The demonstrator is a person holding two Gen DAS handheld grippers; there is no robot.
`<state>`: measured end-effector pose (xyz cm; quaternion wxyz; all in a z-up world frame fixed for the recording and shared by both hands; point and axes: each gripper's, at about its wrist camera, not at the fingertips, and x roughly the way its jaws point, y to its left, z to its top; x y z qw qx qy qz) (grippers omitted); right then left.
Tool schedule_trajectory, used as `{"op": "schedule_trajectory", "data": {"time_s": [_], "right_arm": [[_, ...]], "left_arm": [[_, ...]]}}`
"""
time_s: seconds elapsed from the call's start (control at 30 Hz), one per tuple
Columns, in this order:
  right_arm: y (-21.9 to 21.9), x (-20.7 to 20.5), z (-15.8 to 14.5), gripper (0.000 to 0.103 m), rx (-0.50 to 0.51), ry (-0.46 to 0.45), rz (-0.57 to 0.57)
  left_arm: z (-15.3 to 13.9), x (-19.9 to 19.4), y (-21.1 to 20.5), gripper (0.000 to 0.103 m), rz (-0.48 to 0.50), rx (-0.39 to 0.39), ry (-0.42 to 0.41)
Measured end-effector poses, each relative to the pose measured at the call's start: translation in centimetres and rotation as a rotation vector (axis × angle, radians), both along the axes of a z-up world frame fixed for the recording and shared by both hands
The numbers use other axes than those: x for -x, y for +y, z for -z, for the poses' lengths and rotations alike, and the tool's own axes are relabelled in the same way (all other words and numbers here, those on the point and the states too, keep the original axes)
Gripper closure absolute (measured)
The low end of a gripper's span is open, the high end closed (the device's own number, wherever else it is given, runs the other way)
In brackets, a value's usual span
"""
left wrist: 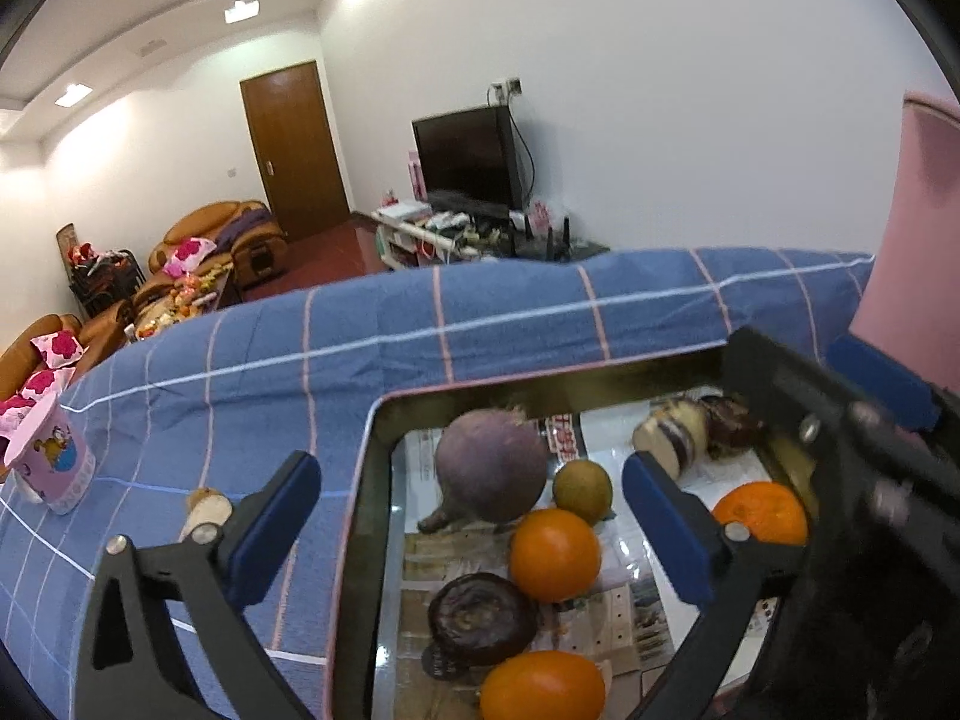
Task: Organize fruits
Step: 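Lower the purple fruit and jar into the tin tray and open both grippers, then move both tools back from the tin tray toward the cloth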
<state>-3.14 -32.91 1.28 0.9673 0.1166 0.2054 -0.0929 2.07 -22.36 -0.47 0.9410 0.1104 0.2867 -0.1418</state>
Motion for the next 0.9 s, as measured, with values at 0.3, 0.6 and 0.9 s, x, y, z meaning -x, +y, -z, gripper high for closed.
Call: {"op": "schedule_trajectory", "data": {"time_s": [0.3,0.6,0.9], "right_arm": [[0.7,1.4,-1.0,0.025,0.139,-0.080,0.130],[0.6,2.3,-1.2,0.022,0.136,-0.101,0.128],[1.6,3.7,-1.1,0.022,0.151,-0.104,0.160]], "left_arm": [[-1.2,0.6,1.1,0.000,-0.029,0.036,-0.086],[-1.4,1.2,1.6,0.000,-0.045,0.032,-0.116],[-1.5,2.4,1.4,0.000,-0.031,0.010,-0.149]]}}
